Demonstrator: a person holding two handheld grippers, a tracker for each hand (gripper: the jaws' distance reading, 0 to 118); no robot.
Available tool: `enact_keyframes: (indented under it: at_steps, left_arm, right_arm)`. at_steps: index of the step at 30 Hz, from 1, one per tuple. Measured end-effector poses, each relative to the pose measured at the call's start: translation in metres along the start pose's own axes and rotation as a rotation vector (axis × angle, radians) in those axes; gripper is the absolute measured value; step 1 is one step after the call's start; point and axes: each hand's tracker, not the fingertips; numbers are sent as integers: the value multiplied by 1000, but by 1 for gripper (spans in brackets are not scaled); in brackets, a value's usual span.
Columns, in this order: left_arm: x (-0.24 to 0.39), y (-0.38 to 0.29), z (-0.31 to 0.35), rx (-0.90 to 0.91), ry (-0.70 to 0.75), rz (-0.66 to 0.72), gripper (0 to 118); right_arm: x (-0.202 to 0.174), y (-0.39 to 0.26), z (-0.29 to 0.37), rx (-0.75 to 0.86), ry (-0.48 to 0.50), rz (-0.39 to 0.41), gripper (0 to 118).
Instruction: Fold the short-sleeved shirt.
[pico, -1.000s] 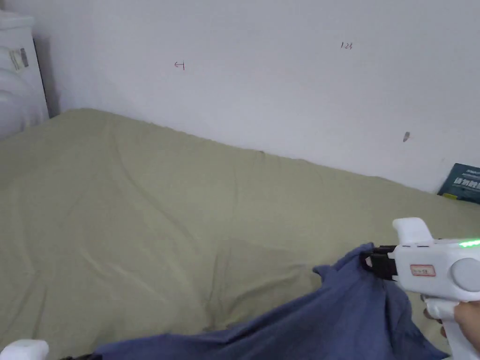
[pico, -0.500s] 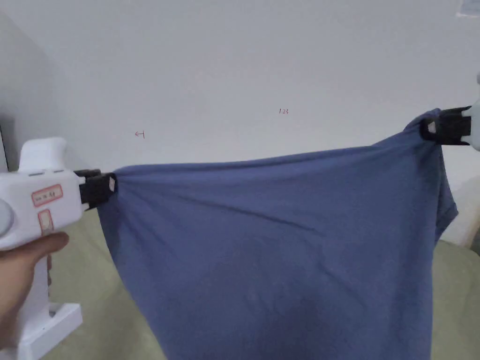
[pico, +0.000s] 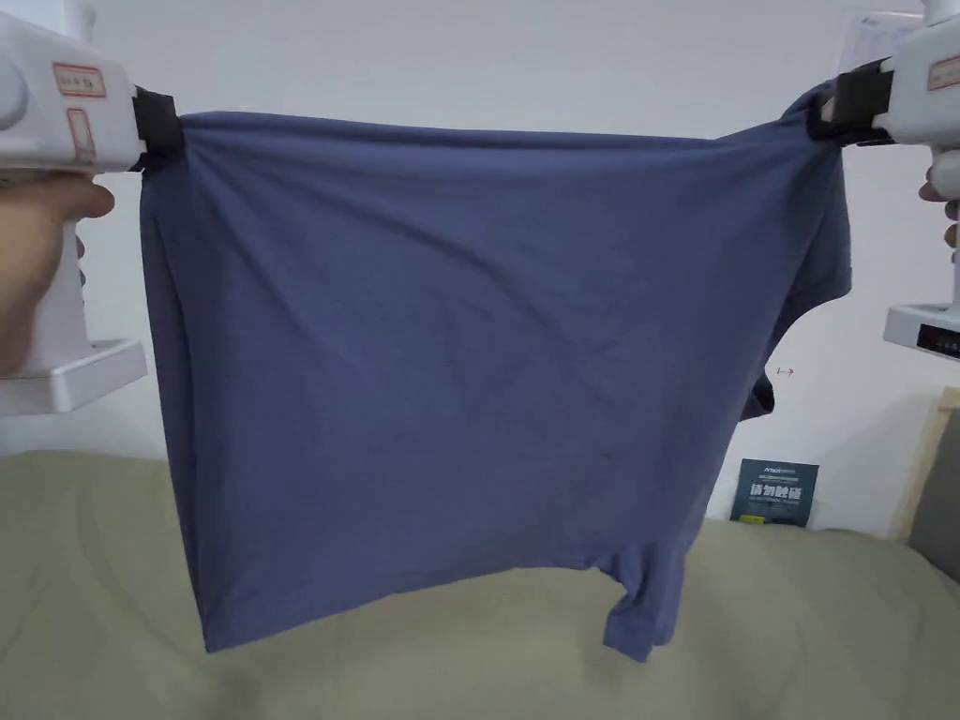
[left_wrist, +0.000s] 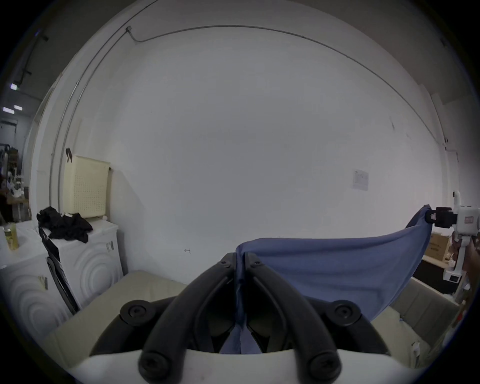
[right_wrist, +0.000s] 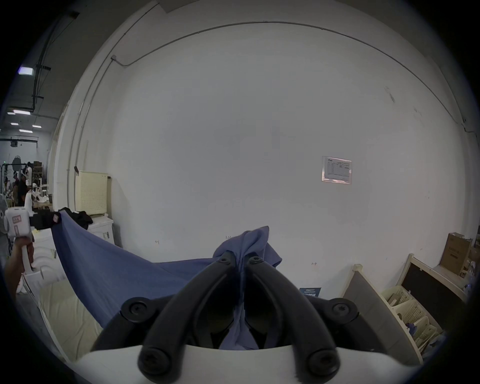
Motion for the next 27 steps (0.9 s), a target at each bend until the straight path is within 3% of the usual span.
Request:
enact_keyframes:
  at_steps: [4, 9, 16, 22, 27]
  left_arm:
    - [14, -29, -23, -35, 45, -55, 2]
    - [8, -112, -56, -117, 112, -64, 2]
    - [-8, -203, -72, -124, 94, -35, 2]
    - [-16, -219, -32, -139, 27, -26, 2]
    - [-17, -249, 57, -172, -73, 15, 2]
  right_arm:
    - [-1, -38, -28, -27, -15, -7, 6]
    - [-4, -122, -70, -115, -27, -49, 6]
    - [-16, -197, -78, -173, -50, -88, 6]
    - [-9, -221, -23, -173, -34, -110, 6]
    - [-15, -260, 76, -187, 16, -139, 6]
